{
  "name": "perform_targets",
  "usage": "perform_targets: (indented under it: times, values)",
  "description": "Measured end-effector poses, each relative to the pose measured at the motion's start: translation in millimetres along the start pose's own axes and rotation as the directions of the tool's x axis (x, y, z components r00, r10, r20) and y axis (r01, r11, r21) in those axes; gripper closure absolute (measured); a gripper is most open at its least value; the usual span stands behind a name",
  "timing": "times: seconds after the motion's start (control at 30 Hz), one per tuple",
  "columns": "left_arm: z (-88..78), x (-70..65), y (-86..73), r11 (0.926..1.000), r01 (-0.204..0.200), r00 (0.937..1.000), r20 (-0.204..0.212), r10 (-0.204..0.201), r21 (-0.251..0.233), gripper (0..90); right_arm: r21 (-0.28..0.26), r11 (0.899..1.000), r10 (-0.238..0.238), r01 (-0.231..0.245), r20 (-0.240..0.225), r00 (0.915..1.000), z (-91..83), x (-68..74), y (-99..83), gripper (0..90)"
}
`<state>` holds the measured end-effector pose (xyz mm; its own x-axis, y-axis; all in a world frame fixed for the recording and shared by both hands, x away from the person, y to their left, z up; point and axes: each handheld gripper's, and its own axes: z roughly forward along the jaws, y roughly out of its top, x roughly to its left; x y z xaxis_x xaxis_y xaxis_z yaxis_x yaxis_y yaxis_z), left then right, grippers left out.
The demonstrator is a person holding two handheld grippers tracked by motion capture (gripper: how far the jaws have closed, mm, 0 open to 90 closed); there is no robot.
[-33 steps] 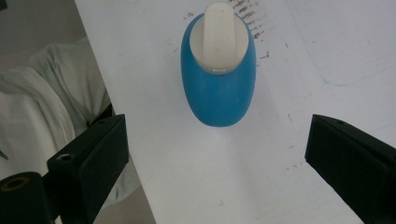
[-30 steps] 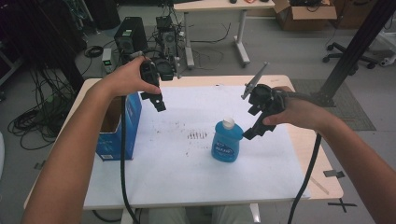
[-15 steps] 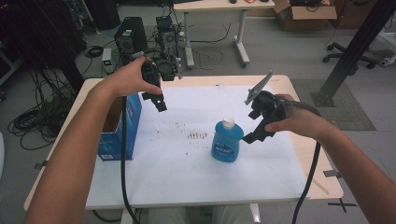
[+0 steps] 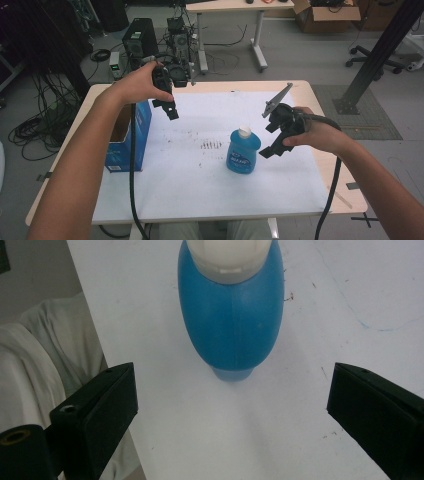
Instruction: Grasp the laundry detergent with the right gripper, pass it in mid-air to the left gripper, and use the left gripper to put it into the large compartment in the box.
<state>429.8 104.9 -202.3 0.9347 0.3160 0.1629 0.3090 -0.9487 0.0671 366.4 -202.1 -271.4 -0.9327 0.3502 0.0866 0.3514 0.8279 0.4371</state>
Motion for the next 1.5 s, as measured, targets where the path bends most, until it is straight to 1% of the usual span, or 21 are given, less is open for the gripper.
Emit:
perform_targets:
  times: [0.1, 0.27, 0.4, 0.43, 0.53, 0.7, 0.87, 0.93, 1.0, 1.13, 1.23, 1.3, 1.4, 1.5]
  values:
    - [0.4, -0.1, 0.0, 1.0000, -0.001, 1.0000, 0.000, 0.001, -0.002, 8.3, -0.010, 1.000, 0.002, -0.002, -0.003, 1.0000, 2.5, -0.6, -2.4, 5.9]
    - [0.8, 0.4, 0.1, 1.0000, -0.001, 1.0000, 0.003, 0.001, 0.003, 8.3, -0.029, 1.000, -0.007, 0.006, -0.007, 1.0000, 7.9, -0.7, -7.2, 5.9]
    - [2.6, 0.2, -0.5, 1.0000, 0.002, 1.0000, 0.008, -0.002, -0.002, 8.3, -0.049, 0.999, -0.012, 0.012, -0.012, 0.9999, 11.7, -1.0, -10.8, 5.8]
    - [4.0, 0.0, -1.1, 1.0000, 0.002, 0.9999, 0.013, -0.002, 0.001, 8.3, -0.065, 0.998, -0.015, 0.014, -0.011, 0.9998, 14.5, -1.6, -13.7, 5.8]
    - [5.4, 0.5, -1.9, 1.0000, 0.002, 0.9999, 0.016, -0.002, 0.005, 8.3, -0.089, 0.996, -0.029, 0.028, -0.014, 0.9995, 19.4, -2.6, -18.0, 5.9]
    - [7.2, 0.5, -2.6, 1.0000, 0.006, 0.9998, 0.017, -0.006, 0.005, 8.3, -0.129, 0.992, -0.020, 0.017, -0.023, 0.9995, 27.3, -4.1, -24.9, 5.9]
    - [8.2, 0.7, -2.6, 1.0000, 0.007, 0.9998, 0.018, -0.007, 0.004, 8.4, -0.157, 0.988, -0.010, 0.005, -0.027, 0.9996, 34.0, -5.6, -31.5, 5.8]
    - [8.7, 0.6, -2.7, 1.0000, 0.006, 0.9998, 0.018, -0.006, 0.004, 8.4, -0.173, 0.985, -0.014, 0.009, -0.026, 0.9996, 36.3, -6.1, -33.5, 5.6]
    - [9.4, 0.3, -2.9, 1.0000, 0.008, 0.9998, 0.019, -0.008, 0.002, 8.4, -0.198, 0.980, -0.011, 0.006, -0.028, 0.9996, 38.1, -6.4, -35.3, 5.7]
    - [10.5, 0.2, -3.1, 1.0000, 0.006, 0.9998, 0.021, -0.006, 0.005, 8.4, -0.226, 0.974, -0.019, 0.012, -0.028, 0.9994, 42.4, -7.7, -39.4, 5.7]
    - [10.6, 0.3, -3.3, 0.9999, 0.009, 0.9997, 0.022, -0.009, 0.004, 8.4, -0.263, 0.965, -0.020, 0.010, -0.033, 0.9993, 44.7, -8.5, -42.3, 6.1]
    - [10.6, 0.5, -3.5, 0.9999, 0.010, 0.9997, 0.022, -0.010, 0.004, 8.3, -0.279, 0.960, -0.019, 0.008, -0.038, 0.9991, 46.2, -9.2, -44.1, 6.3]
    - [10.8, 0.6, -3.7, 0.9999, 0.011, 0.9997, 0.022, -0.011, 0.005, 8.4, -0.293, 0.956, -0.019, 0.006, -0.039, 0.9991, 48.5, -10.5, -47.0, 6.3]
    - [10.7, 0.5, -3.9, 0.9999, 0.012, 0.9997, 0.021, -0.012, 0.004, 8.4, -0.305, 0.952, -0.009, -0.006, -0.046, 0.9989, 50.8, -11.4, -50.2, 5.9]
